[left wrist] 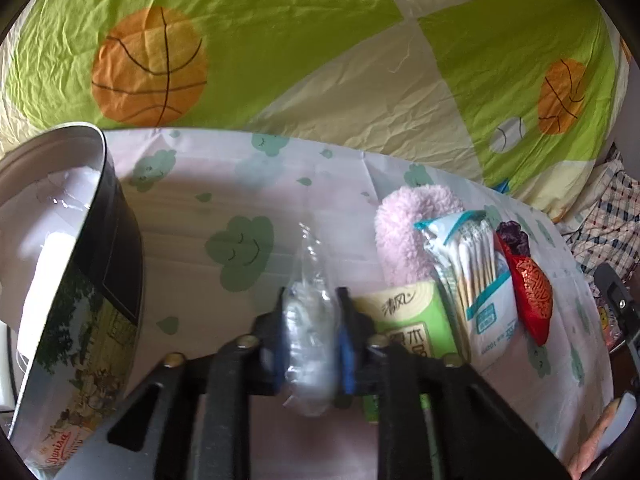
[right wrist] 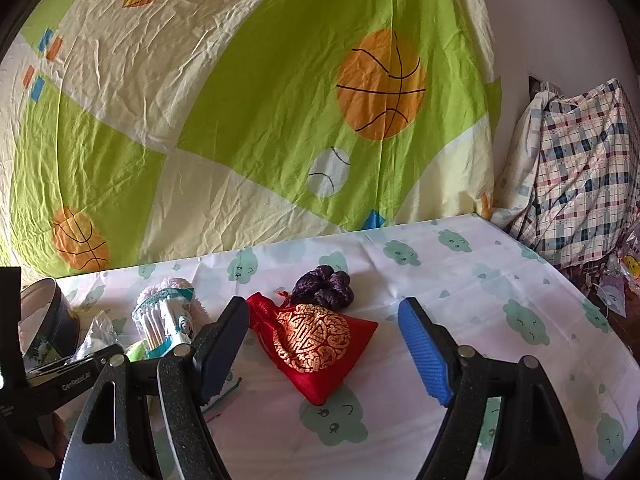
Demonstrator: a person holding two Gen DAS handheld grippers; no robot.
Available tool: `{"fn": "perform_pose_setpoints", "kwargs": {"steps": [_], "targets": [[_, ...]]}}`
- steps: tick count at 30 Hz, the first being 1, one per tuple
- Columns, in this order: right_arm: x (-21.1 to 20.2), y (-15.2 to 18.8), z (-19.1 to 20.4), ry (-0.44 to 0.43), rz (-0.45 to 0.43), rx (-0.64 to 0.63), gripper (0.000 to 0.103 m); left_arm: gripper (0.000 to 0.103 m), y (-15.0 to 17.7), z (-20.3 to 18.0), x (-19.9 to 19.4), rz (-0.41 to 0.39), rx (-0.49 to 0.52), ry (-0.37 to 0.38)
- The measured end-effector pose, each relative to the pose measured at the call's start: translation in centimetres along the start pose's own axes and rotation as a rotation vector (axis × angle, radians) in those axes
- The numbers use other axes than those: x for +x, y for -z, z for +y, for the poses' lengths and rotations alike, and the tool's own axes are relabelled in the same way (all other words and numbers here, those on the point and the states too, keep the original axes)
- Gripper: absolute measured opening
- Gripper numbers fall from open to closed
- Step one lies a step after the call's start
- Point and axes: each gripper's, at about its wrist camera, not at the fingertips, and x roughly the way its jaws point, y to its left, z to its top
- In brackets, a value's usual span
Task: Organize soft objects
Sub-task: 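Grasp the clear plastic bag with the left tool while the right tool grasps the red pouch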
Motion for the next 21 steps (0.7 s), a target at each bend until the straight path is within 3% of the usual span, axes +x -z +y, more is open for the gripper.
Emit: {"fn": "perform_pose_setpoints", "kwargs": {"steps": [4,7,10,13,18,21], "targets": [[-0.3,-0.7,-1.9,0.033,-0.028,0.049,0.079,0.014,0.4,1.2,0.0,0.014,-0.064,0.055],[-0.1,-1.1,-3.7,0.056,-0.027,0.103,0.079,0.013,0.7,1.2,-0.6,-0.002,-0.064,0.049],[0.6,-1.2,-5.4,0.077,-0.007,0.149,0.079,0.013,0.9,0.3,-2.5,-0.079,-0.021,0.055],[1.9,-1.0,-6.1,0.058,0.044,0.158,0.079,0.013,0.7,-0.3,-4.9,-0.175,0.002,0.125],[5.3,0.2,-3.9,-0.015,0.199,0.050,0.079,0.013,0.9,-1.7,-7.2,-0.259,0.071,0.171],[6.4,0.7,-1.9,-0.052,0.237,-0.038,0.079,0.013,0.8,-2.1,-7.8,-0.276,0.099,0.206]]}}
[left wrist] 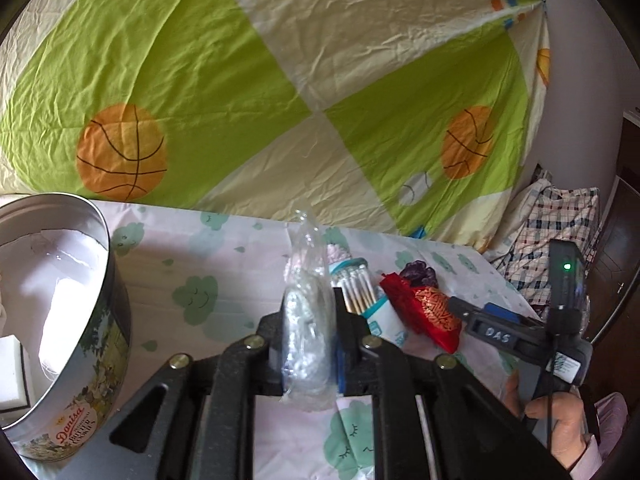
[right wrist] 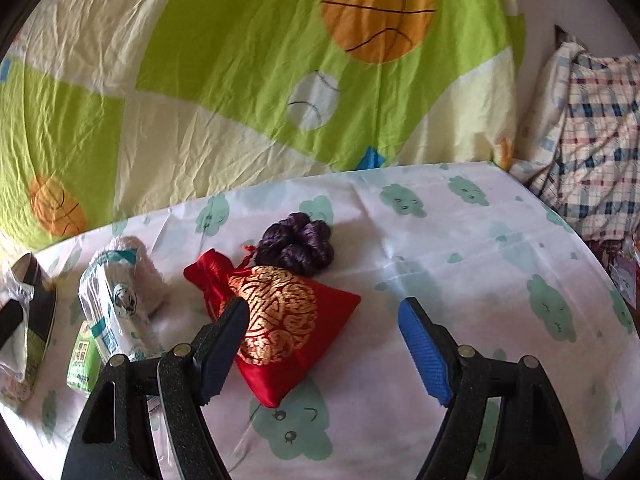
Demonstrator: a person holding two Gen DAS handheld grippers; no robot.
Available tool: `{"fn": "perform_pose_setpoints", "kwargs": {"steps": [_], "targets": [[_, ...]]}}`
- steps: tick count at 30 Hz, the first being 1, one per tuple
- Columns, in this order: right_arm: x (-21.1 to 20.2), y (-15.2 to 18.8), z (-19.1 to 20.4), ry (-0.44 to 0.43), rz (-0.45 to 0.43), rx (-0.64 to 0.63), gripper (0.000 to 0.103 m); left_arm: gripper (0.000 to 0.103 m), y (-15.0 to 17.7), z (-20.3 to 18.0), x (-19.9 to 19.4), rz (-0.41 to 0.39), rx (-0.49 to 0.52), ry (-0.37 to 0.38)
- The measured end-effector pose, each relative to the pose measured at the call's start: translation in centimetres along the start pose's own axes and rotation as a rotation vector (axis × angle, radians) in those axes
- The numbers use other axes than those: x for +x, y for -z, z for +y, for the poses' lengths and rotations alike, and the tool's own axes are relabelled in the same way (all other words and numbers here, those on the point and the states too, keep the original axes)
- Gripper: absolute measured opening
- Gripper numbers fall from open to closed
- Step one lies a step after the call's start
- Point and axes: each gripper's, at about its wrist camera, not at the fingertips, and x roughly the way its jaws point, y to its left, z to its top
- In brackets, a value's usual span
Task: Organize soft objects
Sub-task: 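Grasp the clear plastic bag with the left tool while the right tool grasps the red pouch, then carry the plastic bag and red pouch over the tin and open both tools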
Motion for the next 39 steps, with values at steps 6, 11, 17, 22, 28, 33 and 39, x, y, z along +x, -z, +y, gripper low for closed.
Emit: {"fn": "perform_pose_setpoints", "kwargs": {"steps": [6,11,17,22,28,33,39], "targets": [[3.0,-0.7,2.5,-0.061,0.092,-0.144,0.079,0.013,-0.4,0.1,-0.3,0.000,-0.024,0.055],[4.4,-0.3,3.6,-0.062,0.168,-0.194,0.072,0.013,-0.3,0.1,-0.1,0.016,-0.040,0.082],[3.6,-0.1,3.3,-0.008,0.139,-0.207,0.025,0.013,-0.1,-0.1,0.0,0.012,-0.029,0.063],[1.8,-0.1,1.7,-0.096,0.114,-0.105,0.020,0.014,-0.2,-0.1,-0.6,-0.019,-0.007,0.015],[-2.3,-0.5,-0.1,-0.260,-0.043,0.111,0.020,0.014,-0.1,0.0,-0.4,-0.022,-0.004,-0.011],[-4.0,0.5,0.8,-0.335,-0.116,0.214,0.020,0.014,0.2,-0.2,-0.3,-0.032,0.017,-0.065],[-6.1,2.7,3.3,-0.195,-0.188,0.202,0.021,0.014,0.9,-0.5,-0.3,-0.033,0.076,-0.138]]}}
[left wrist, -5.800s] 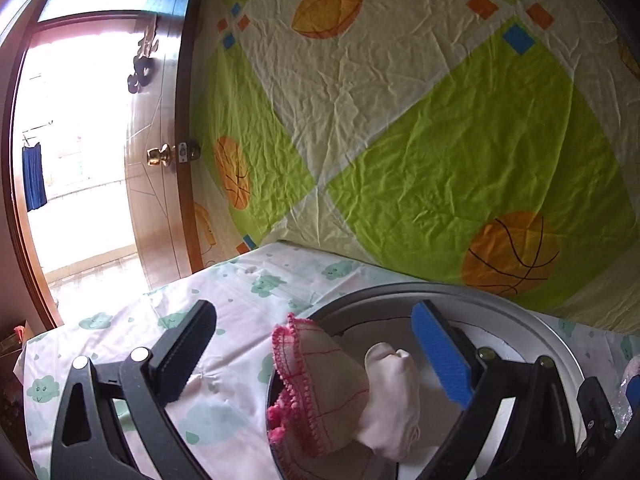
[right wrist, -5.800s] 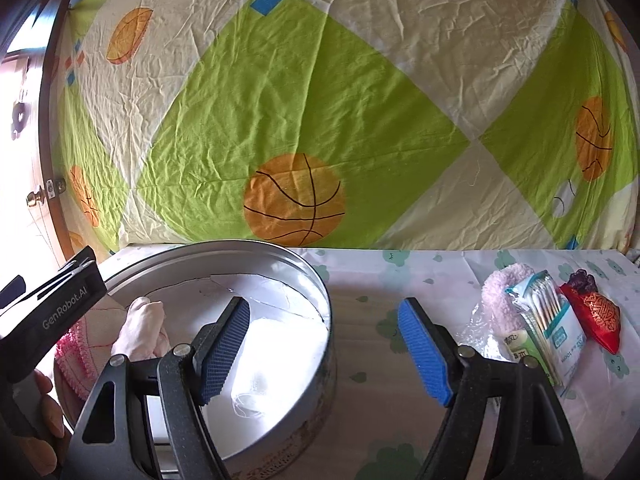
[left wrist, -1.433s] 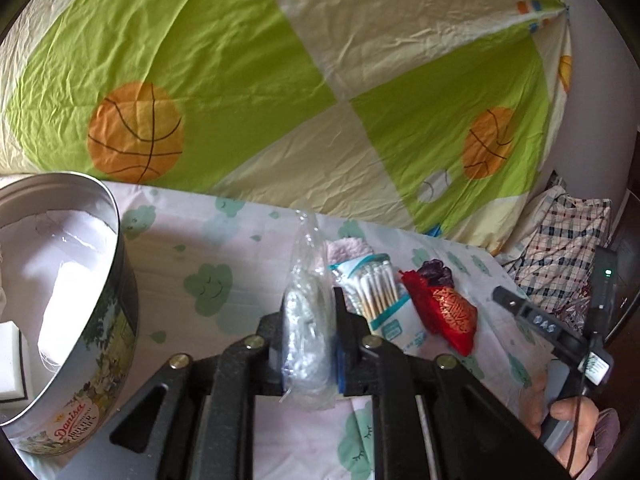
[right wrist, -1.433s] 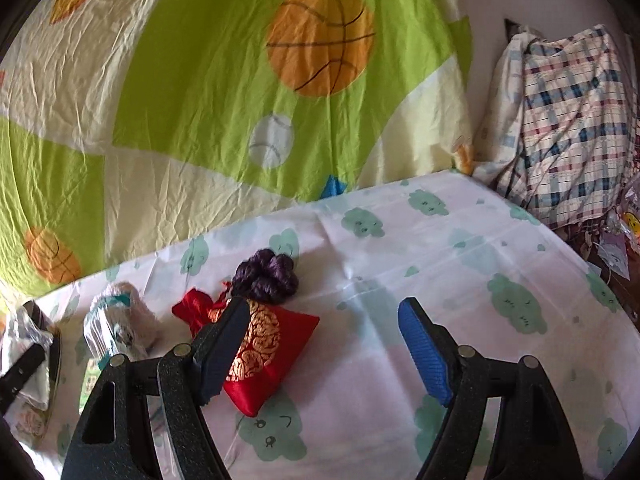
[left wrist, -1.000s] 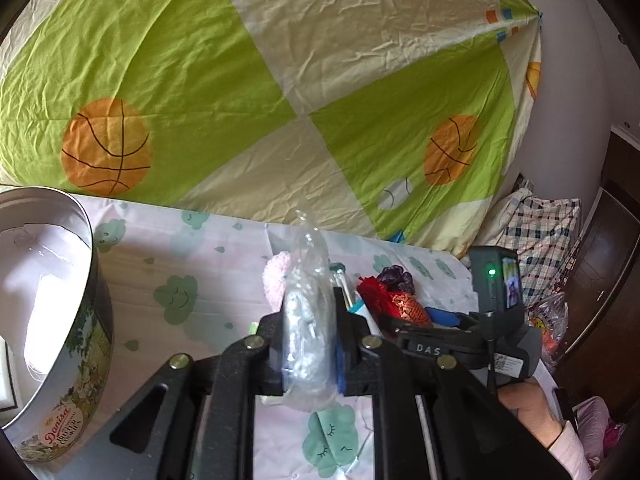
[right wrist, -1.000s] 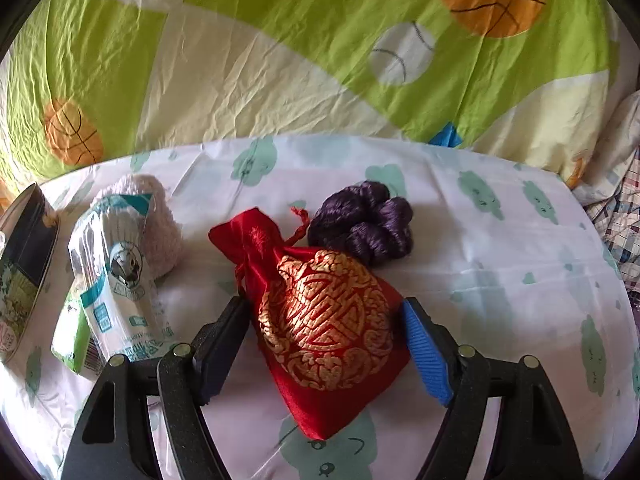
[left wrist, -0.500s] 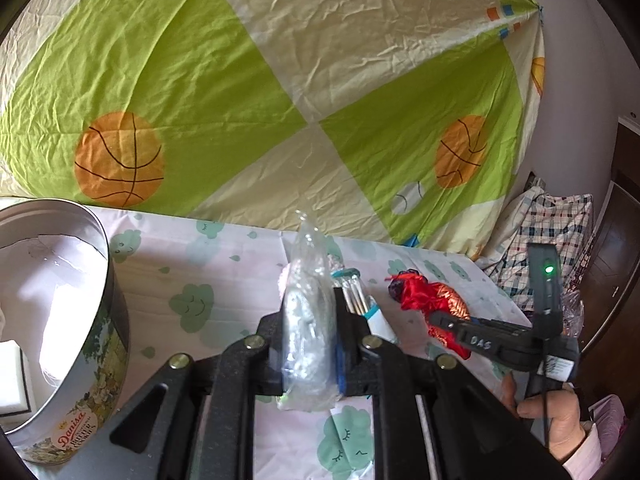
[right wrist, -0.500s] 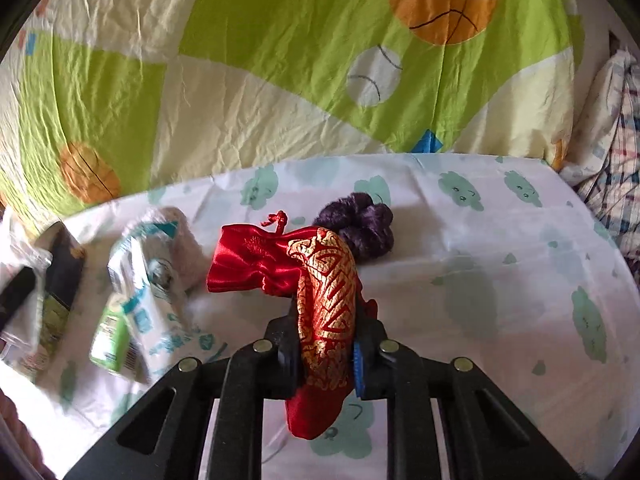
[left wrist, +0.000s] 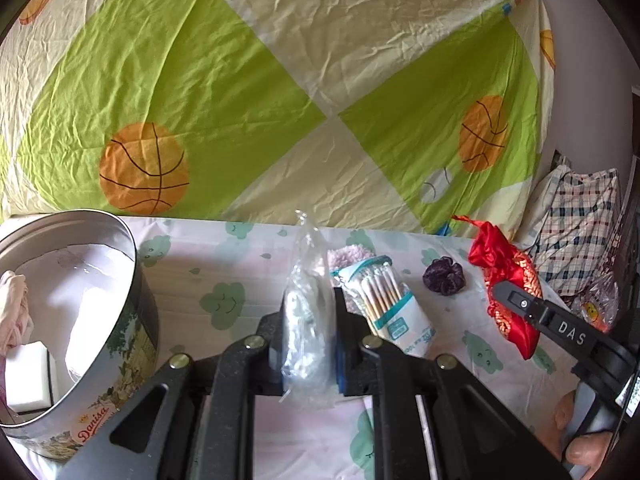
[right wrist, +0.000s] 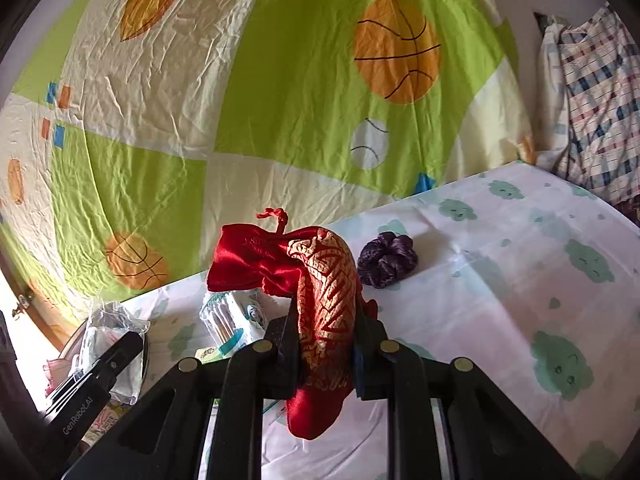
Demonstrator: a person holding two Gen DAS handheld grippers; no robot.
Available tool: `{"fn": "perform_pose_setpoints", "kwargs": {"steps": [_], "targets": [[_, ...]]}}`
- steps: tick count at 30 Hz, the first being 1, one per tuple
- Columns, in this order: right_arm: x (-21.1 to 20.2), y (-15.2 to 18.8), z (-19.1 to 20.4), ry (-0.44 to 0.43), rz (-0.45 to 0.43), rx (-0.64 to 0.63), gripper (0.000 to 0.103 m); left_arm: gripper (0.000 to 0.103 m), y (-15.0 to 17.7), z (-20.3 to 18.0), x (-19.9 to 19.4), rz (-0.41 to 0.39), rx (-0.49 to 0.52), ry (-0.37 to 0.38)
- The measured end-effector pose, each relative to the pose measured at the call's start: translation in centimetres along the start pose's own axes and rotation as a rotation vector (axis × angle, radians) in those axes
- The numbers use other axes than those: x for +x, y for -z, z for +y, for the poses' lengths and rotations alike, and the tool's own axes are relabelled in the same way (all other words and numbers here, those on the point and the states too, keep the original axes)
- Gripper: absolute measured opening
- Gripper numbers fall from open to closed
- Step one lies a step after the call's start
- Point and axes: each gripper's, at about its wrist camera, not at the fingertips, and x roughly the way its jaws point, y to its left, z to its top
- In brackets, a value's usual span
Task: Organize soft objects
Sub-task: 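Carry the plastic bag and red pouch over the tin and open both tools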
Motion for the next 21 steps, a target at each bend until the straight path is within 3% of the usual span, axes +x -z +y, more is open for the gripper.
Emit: {"fn": "perform_pose_setpoints", "kwargs": {"steps": [10,21], "targets": [[-2.0,2.1,2.4,0.030,-0.074,-0.089,0.021,0.014,0.9,-0.1,-1.0,-0.014,0.059,-0.026],[-4.4,3.2,4.6,-0.004,-0.169,-0.140,0.021,0.014,0.3,1.2,-2.3,-0.046,0.047,-0.018]]}}
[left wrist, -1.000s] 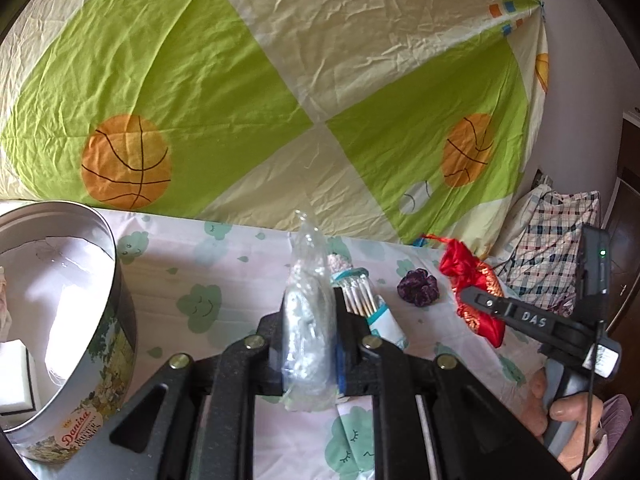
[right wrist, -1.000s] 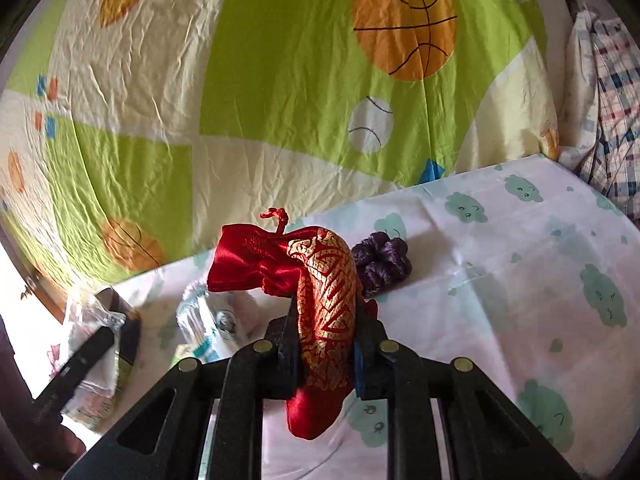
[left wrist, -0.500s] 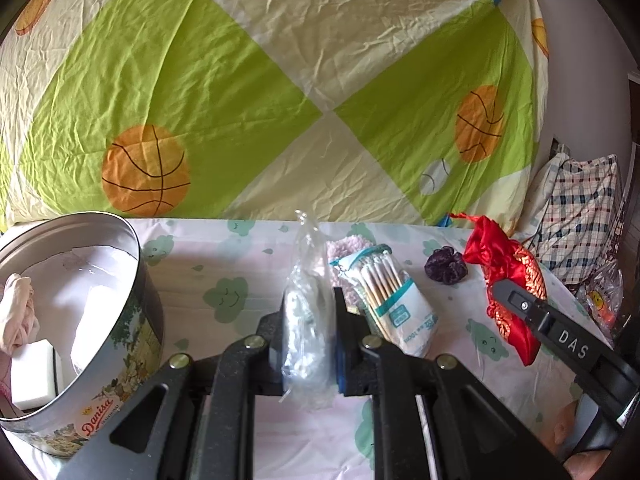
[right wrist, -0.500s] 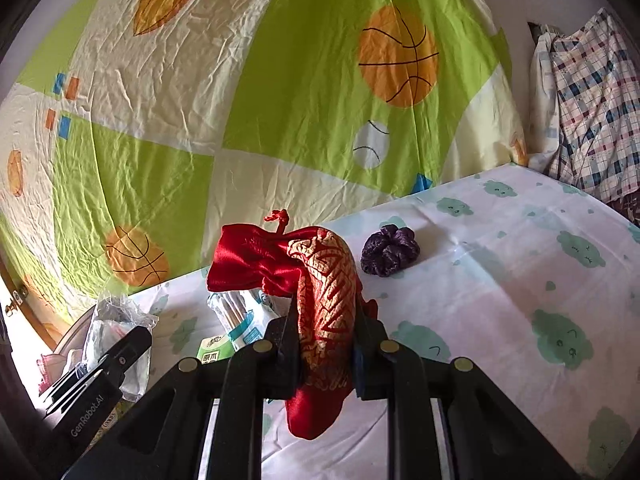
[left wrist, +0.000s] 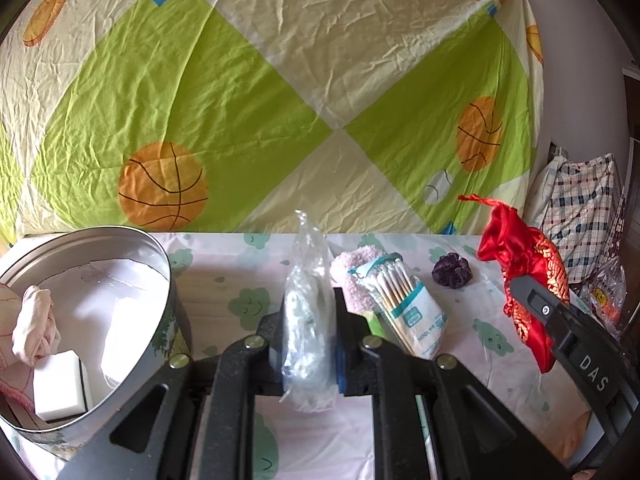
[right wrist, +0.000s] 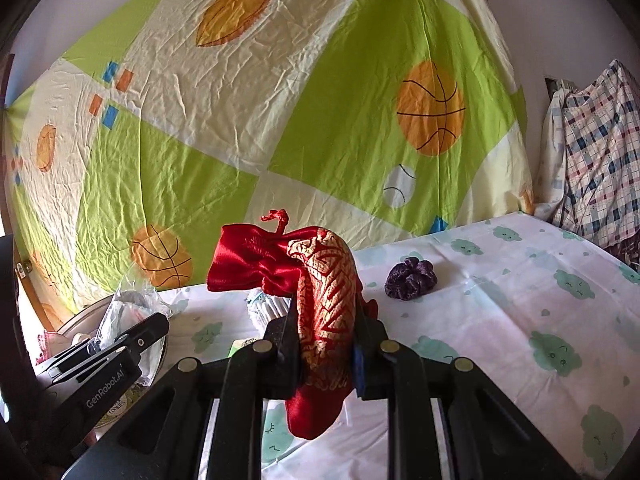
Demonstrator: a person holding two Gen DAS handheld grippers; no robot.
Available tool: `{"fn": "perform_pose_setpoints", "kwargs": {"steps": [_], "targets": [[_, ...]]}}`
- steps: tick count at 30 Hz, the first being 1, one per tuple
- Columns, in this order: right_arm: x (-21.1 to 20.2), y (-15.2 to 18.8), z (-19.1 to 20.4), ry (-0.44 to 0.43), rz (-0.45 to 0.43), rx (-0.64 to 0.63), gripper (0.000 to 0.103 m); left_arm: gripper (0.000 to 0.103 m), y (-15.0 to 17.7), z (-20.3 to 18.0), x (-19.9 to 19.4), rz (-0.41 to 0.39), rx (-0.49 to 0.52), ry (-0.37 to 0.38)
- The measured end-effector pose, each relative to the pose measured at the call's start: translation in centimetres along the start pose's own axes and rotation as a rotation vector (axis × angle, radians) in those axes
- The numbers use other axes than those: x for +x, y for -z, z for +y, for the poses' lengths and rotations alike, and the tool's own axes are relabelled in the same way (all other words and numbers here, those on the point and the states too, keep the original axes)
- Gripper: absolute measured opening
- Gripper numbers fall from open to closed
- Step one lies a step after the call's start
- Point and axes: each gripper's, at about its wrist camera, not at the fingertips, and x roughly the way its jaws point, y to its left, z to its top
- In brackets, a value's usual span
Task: Organize soft objects
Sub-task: 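Carry the plastic bag and red pouch over the tin and open both tools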
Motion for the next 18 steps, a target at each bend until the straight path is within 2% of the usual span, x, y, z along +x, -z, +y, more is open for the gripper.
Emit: {"fn": "perform_pose_setpoints", "kwargs": {"steps": [9,18], "targets": [[-0.7,0.3,1.8,0.011,-0.025,-0.014,0.021,0.014,-0.6,1.2,-0.7,-0.018,-0.027,0.008],[-0.6,0.6,4.4,-0.025,-0.031,-0.026,0.022,0.014,-1.1,3.1,-1.4,-0.039,-0.034,-0.010]]}}
